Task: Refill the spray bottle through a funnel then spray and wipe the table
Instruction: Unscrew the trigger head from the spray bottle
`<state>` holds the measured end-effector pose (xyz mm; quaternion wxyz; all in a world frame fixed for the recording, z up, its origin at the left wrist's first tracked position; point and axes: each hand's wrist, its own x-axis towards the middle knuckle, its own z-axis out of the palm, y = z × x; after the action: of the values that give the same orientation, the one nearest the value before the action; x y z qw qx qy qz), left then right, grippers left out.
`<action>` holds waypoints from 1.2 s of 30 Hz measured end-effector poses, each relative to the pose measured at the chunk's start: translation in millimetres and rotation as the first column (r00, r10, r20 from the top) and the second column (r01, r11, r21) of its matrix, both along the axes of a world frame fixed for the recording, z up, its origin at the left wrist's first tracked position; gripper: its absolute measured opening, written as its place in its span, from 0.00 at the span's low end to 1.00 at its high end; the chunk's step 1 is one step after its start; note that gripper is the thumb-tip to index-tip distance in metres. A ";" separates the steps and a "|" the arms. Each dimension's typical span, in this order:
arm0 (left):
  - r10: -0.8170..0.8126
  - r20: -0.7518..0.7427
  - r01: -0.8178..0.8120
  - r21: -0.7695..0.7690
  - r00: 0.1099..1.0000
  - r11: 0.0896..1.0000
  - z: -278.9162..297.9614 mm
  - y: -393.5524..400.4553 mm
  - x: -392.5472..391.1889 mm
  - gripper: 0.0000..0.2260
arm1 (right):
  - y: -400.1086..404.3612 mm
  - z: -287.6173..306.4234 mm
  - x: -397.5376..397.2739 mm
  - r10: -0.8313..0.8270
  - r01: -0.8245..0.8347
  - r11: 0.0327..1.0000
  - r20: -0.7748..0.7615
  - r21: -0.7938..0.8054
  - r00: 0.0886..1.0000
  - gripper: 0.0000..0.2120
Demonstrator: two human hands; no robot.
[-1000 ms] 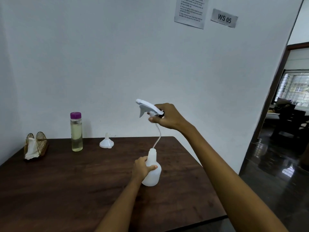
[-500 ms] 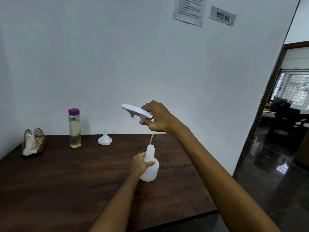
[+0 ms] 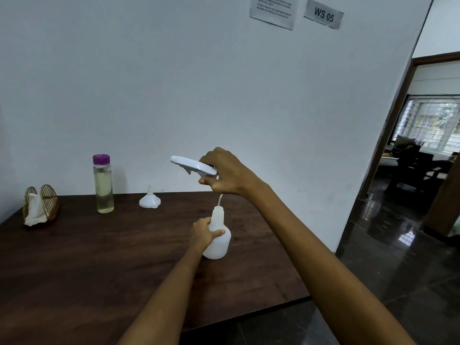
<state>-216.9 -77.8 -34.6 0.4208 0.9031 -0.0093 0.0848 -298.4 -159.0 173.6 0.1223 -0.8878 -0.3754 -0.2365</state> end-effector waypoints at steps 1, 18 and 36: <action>-0.003 0.000 0.003 -0.002 1.000 1.000 -0.3 0.0 0.3 0.29 | -0.6 0.2 -0.2 -0.007 0.007 1.000 -0.001 -0.004 1.000 0.10; 0.008 -0.024 -0.008 -0.019 1.000 1.000 -2.0 0.8 5.5 0.29 | -10.0 -5.1 -4.0 0.032 -0.046 0.996 0.180 0.074 0.983 0.05; 0.009 -0.022 -0.009 -0.016 1.000 1.000 -0.3 0.7 3.9 0.29 | -13.8 -14.2 -6.4 0.084 -0.139 0.985 0.409 0.105 0.909 0.11</action>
<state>-213.0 -77.1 -34.9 0.4278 0.9006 0.0000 0.0770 -304.8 -172.8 159.4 0.1140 -0.7870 -0.4262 -0.4312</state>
